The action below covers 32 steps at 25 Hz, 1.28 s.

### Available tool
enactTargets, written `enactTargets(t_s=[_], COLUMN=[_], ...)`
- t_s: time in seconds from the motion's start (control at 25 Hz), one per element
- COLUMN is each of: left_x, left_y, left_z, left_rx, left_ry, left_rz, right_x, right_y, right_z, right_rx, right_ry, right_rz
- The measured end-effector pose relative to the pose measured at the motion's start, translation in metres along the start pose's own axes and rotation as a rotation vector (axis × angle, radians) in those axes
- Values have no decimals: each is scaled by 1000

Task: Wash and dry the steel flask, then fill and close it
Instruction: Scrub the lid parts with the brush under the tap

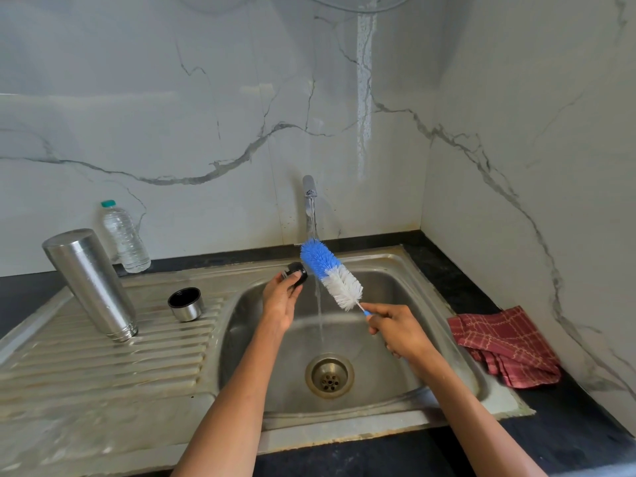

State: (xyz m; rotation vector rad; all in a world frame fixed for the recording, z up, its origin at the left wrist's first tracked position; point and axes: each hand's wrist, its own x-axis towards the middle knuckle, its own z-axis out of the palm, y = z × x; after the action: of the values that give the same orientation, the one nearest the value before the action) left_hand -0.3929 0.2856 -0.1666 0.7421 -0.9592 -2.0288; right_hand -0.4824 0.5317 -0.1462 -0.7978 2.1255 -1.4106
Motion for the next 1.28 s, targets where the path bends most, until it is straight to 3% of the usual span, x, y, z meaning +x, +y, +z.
enactTargets(t_s=[0.28, 0.48, 0.6, 0.8, 1.04, 1.28], left_x=[-7, -13, -15, -16, -11, -8], left_y=[-10, -22, -19, -18, -13, -22], left_z=[10, 20, 22, 23, 11, 19], left_rx=[282, 720, 733, 792, 691, 798], left_ry=[-152, -34, 11, -121, 15, -97], left_rz=[96, 350, 384, 375, 332, 385], right_x=[-3, -8, -11, -1, -3, 0], right_y=[0, -3, -2, -4, 4, -5], right_z=[5, 4, 3, 4, -7, 3], right_rx=[-434, -664, -701, -629, -628, -686], right_ry=[118, 190, 197, 184, 116, 198], right_rz=[-155, -205, -224, -205, -188, -242])
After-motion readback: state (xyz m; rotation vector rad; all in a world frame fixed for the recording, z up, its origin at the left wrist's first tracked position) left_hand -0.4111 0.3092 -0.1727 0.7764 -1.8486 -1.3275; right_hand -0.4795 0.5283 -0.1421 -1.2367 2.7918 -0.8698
